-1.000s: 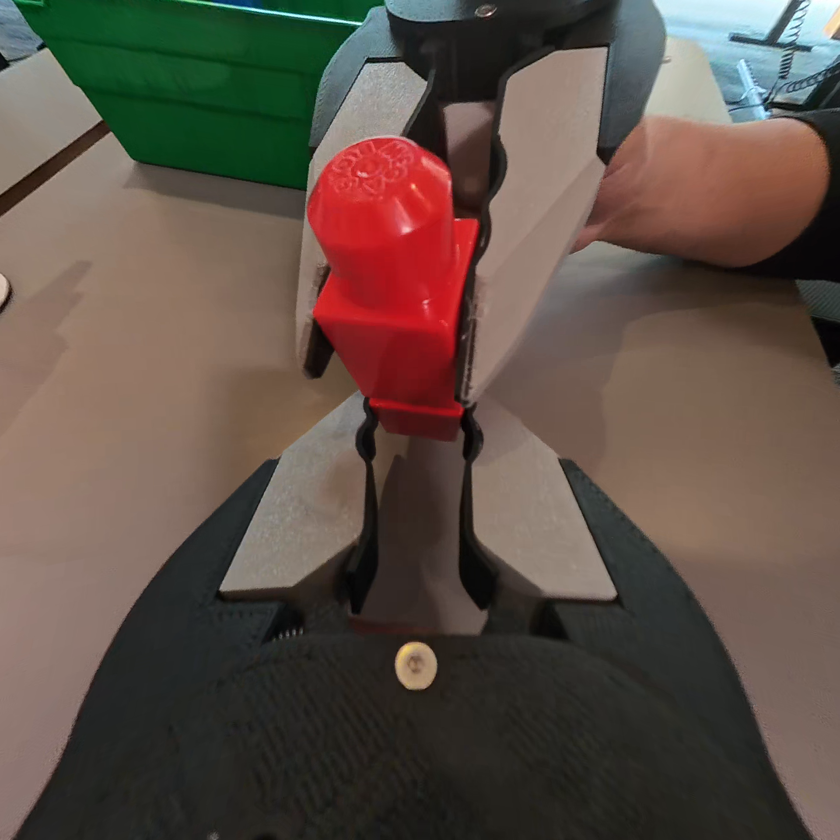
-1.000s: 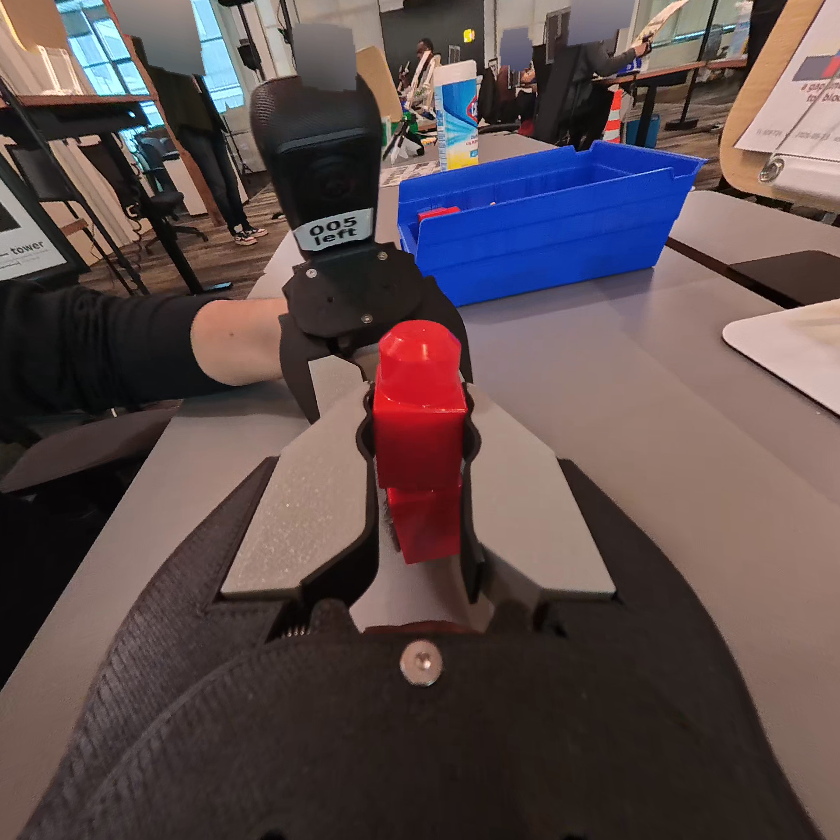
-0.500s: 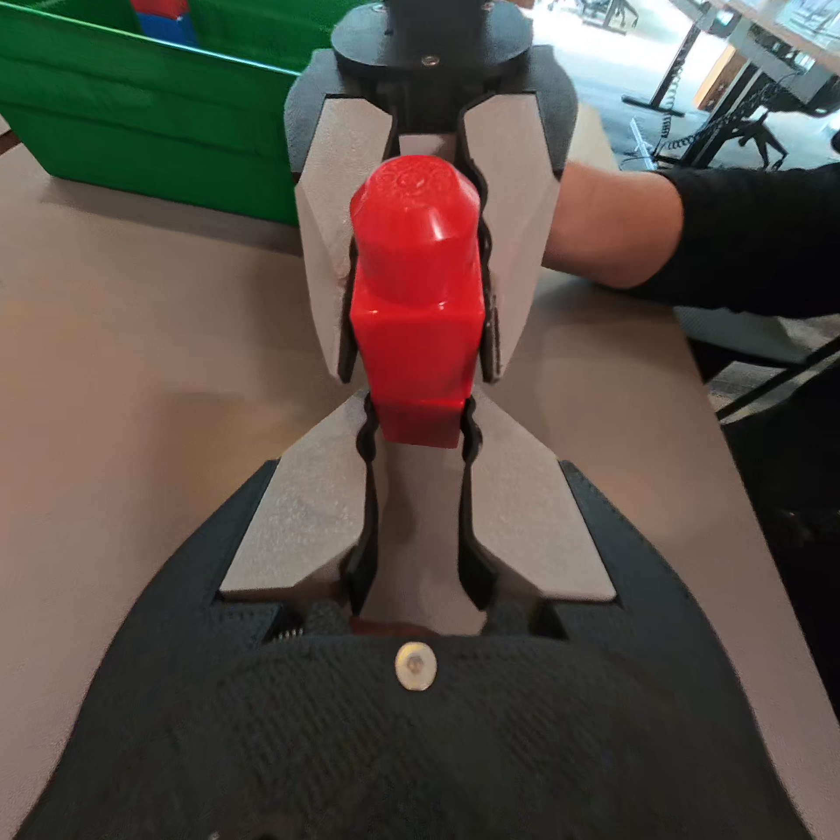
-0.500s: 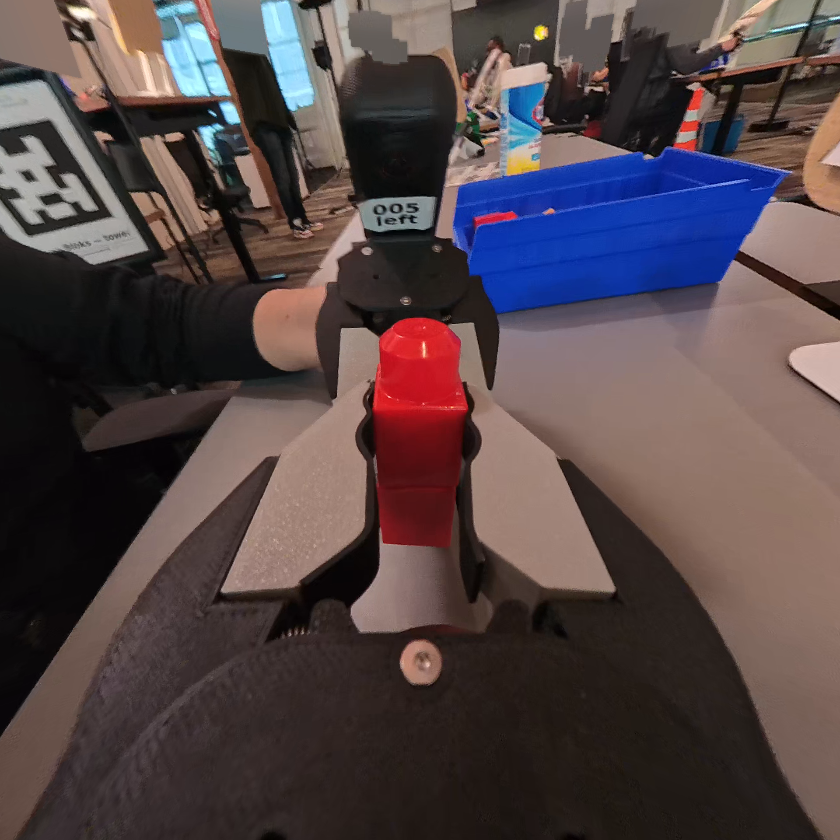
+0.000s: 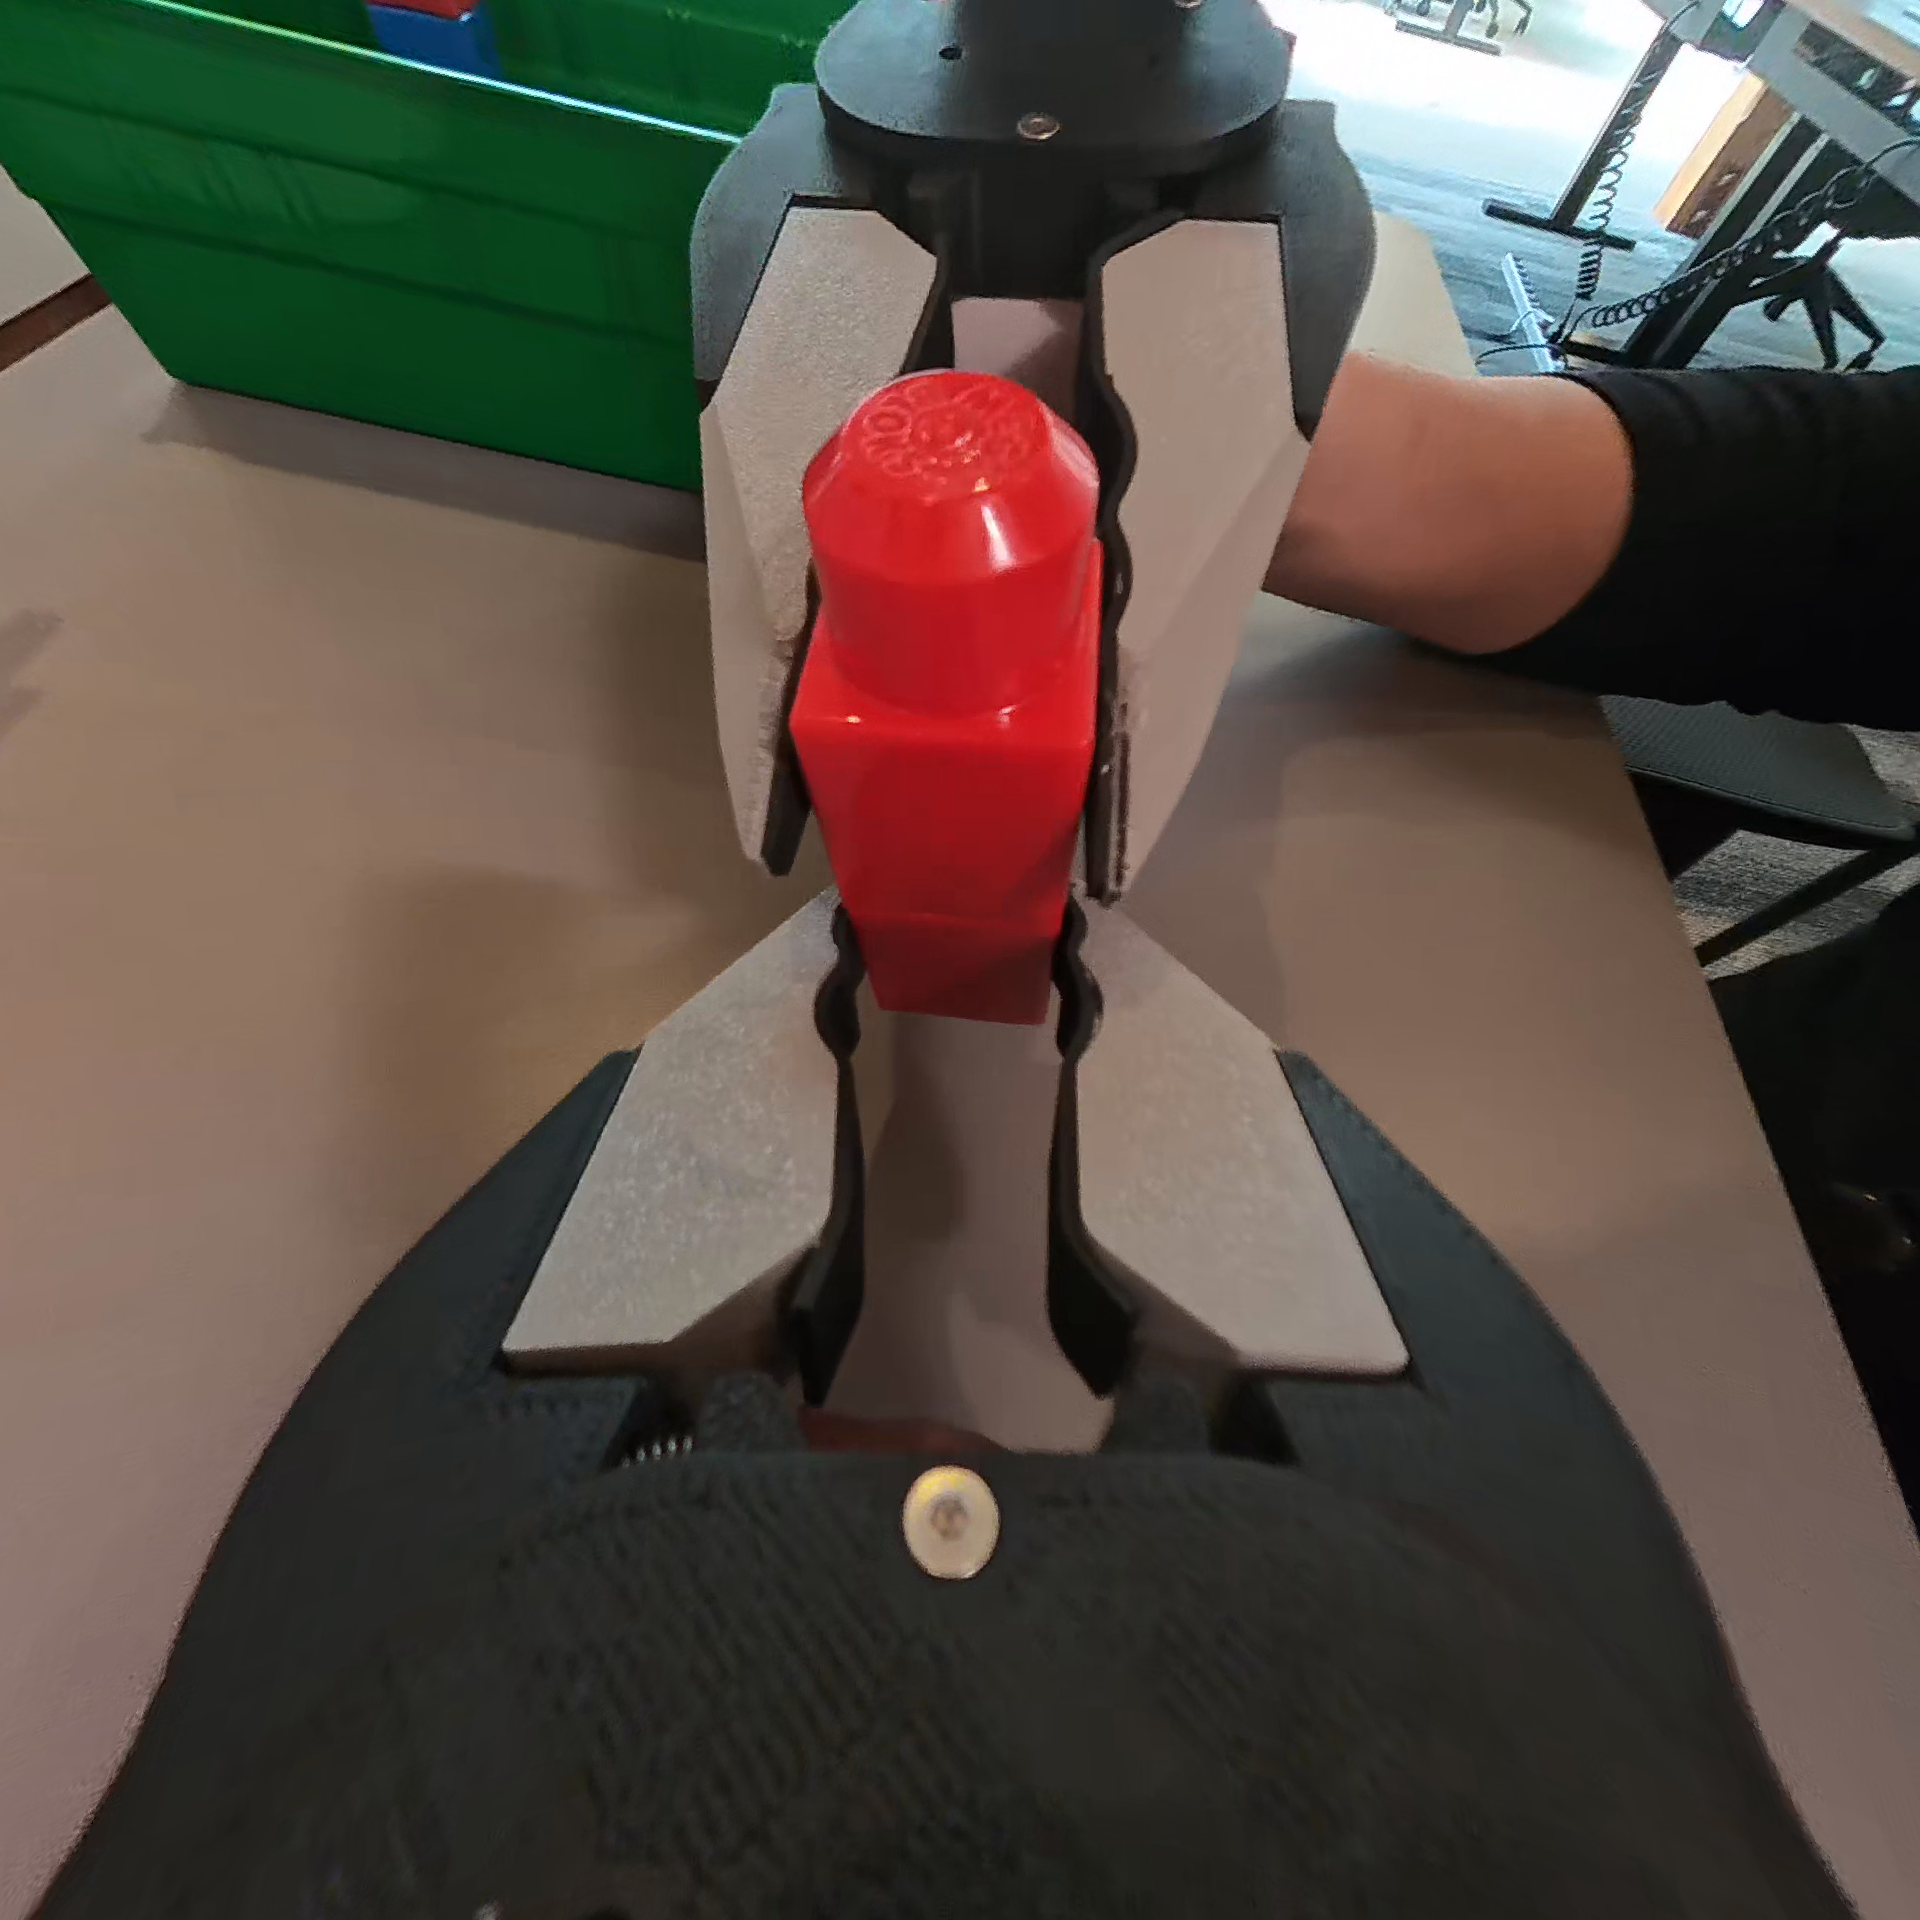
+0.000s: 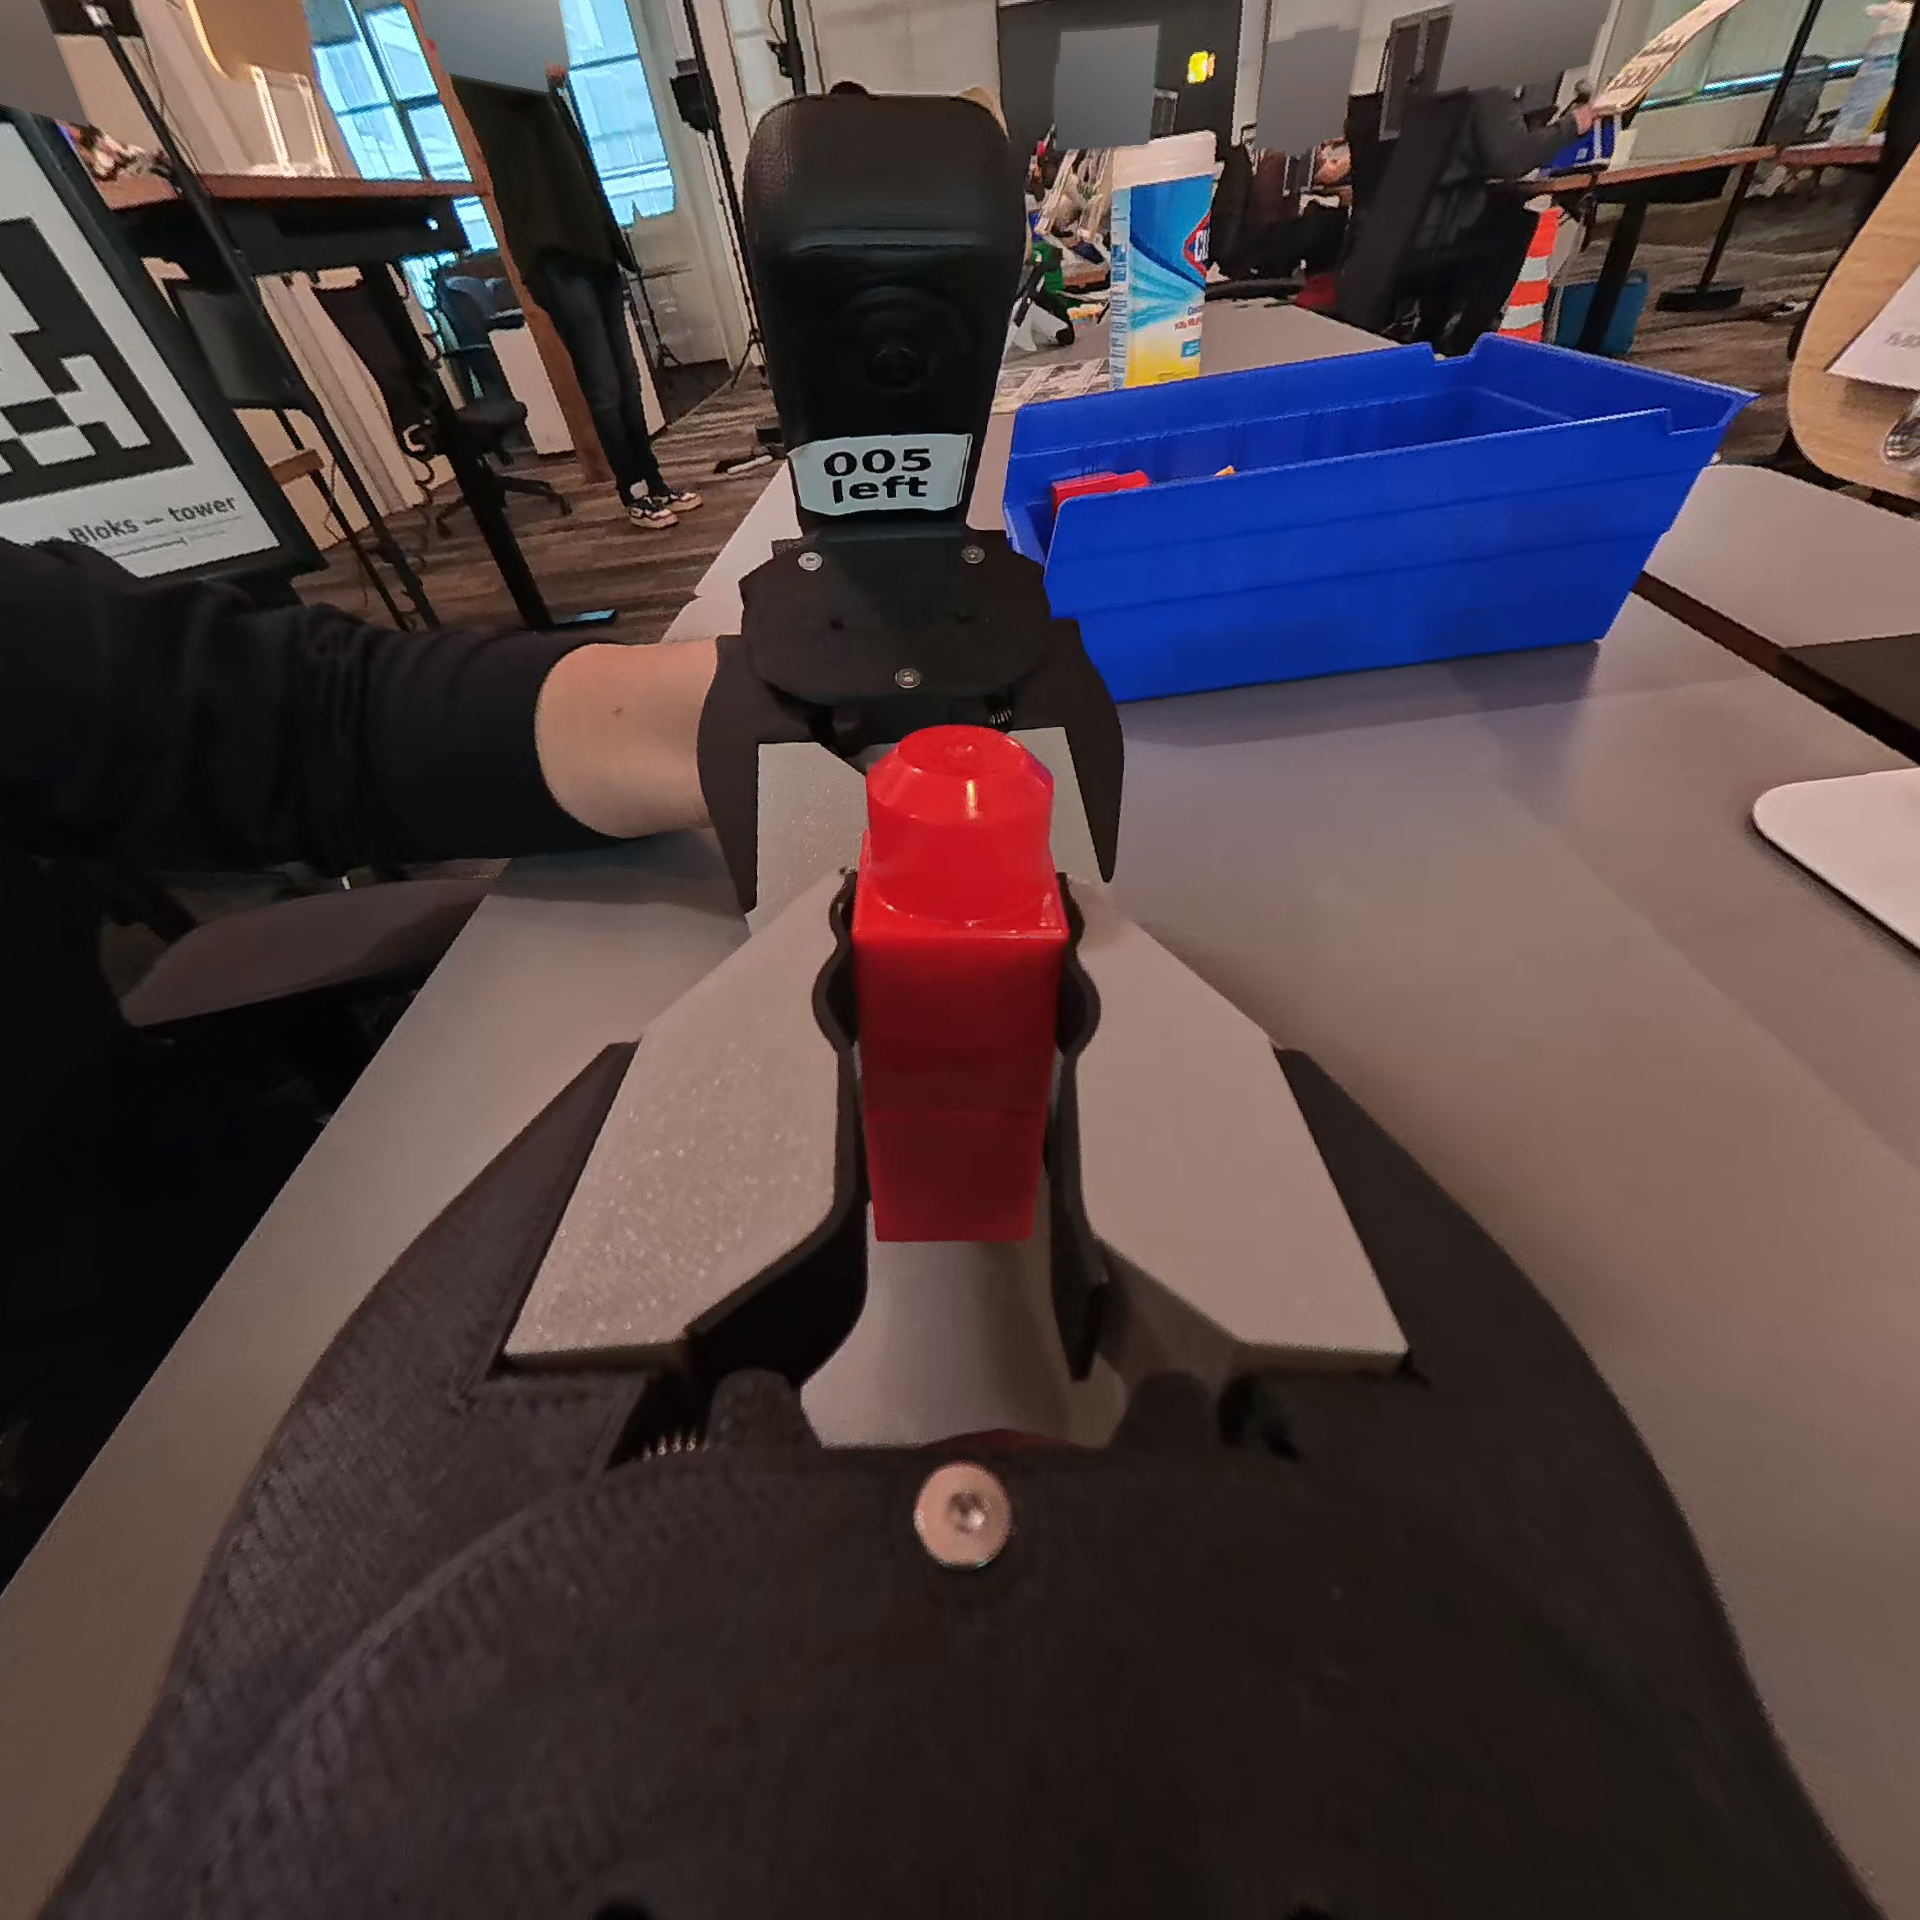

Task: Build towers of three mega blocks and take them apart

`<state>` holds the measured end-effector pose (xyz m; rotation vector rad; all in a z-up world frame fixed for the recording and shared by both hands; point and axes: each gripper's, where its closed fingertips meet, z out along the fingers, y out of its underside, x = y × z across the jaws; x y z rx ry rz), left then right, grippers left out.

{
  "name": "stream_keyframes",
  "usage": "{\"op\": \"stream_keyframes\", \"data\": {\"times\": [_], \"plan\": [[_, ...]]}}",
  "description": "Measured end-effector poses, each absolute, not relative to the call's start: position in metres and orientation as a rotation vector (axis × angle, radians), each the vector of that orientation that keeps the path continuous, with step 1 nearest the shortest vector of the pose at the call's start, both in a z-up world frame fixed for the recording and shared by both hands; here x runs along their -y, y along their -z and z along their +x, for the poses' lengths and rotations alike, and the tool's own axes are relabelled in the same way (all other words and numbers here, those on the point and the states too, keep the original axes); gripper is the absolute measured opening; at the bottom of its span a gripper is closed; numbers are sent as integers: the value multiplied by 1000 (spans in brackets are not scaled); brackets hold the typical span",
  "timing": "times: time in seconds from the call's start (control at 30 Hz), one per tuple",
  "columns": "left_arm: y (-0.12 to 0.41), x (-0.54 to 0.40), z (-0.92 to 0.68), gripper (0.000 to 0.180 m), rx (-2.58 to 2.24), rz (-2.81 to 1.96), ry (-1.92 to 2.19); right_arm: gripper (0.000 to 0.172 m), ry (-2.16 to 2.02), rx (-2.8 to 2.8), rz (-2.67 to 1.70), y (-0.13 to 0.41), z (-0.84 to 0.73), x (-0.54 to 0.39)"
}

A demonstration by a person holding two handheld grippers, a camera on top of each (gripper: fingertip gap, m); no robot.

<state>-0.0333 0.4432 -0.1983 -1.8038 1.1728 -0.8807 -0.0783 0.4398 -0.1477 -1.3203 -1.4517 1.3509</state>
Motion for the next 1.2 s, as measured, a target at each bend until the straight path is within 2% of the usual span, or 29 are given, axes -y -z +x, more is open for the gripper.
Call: {"op": "stream_keyframes", "data": {"times": [0.17, 0.3, 0.33, 0.4, 0.43, 0.67, 0.8, 0.87, 1.0, 1.2], "plan": [[198, -459, -42, 35, -1108, -1806, 796, 36, -1332, 1334, -1344, 148, -84, -456], [221, -477, -67, 35, -1146, -1867, 544, 59, -1345, 1269, -1423, 153, -82, -469], [228, -479, -72, 35, -1160, -1890, 512, 55, -1350, 1255, -1421, 151, -81, -471], [236, -478, -73, 35, -1178, -1922, 515, 29, -1300, 1293, -1426, 156, -80, -471], [236, -477, -71, 35, -1186, -1921, 518, 27, -1258, 1310, -1419, 158, -80, -471], [244, -475, -66, 35, -1226, -1940, 451, 25, -1145, 1403, -1402, 167, -83, -465], [249, -475, -70, 56, -1238, -1971, 393, 25, -1116, 1422, -1420, 172, -85, -465], [248, -474, -79, 61, -1237, -1991, 382, 25, -1110, 1426, -1424, 172, -83, -466], [212, -475, -107, 69, -1102, -1986, 429, 25, -1120, 1417, -1430, 172, -84, -466], [97, -449, -195, 60, -625, -1715, 515, 26, -1141, 1417, -1431, 172, -85, -464]]}}
